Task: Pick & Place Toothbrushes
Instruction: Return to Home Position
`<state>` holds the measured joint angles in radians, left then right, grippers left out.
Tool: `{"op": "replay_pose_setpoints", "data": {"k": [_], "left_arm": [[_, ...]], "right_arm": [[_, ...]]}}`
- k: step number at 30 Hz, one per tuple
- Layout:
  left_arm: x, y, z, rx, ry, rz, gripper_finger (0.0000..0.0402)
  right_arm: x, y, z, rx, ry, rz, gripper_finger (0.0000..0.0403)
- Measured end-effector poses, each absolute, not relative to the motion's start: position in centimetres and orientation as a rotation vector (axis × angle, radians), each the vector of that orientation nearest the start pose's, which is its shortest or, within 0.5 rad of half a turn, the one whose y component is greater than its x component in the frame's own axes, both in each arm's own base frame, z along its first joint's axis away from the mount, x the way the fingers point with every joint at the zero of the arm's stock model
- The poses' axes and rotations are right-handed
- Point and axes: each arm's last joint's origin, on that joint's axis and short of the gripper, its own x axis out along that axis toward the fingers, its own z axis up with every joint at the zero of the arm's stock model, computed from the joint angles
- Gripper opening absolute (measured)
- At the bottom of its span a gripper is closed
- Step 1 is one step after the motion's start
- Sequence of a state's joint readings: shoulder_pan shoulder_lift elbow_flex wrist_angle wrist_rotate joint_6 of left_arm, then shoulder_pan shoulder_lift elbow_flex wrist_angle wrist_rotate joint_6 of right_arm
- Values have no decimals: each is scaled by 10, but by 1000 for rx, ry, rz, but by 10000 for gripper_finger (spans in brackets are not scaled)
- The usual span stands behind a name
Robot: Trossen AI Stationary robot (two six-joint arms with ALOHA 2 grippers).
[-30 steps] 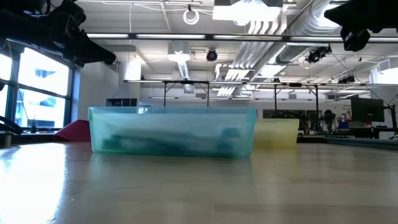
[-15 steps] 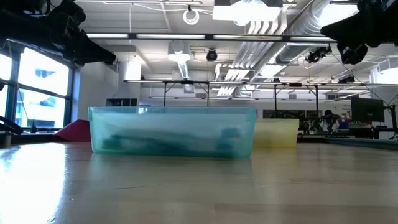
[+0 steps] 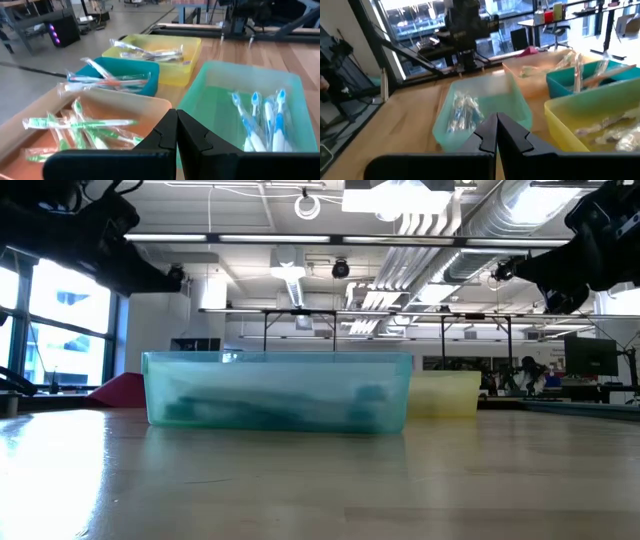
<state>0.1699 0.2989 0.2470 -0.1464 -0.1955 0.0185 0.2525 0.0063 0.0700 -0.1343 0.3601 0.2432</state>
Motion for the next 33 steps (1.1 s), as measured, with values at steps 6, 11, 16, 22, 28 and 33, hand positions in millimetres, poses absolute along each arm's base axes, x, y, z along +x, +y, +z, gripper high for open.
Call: {"op": "replay_pose_setpoints", "data": {"k": [6,11,16,22,28,33], "left_arm": [[106,24,205,21,248,361,0],[106,24,206,21,243,361,0],[108,24,212,-20,167,364,0],[105,20,227,25,18,253,0],[90,20,228,7,-13,323,0],[74,18,217,-47,44,365,0]], "right_arm": [[91,14,173,214,58,-80,2],[92,14,173,188,70,-82,2],[92,12,173,178,63,-149,2],[92,13,173,179,65,-134,2],[92,13,172,288,62,-116,2],[92,13,173,368,53,-119,2]]}}
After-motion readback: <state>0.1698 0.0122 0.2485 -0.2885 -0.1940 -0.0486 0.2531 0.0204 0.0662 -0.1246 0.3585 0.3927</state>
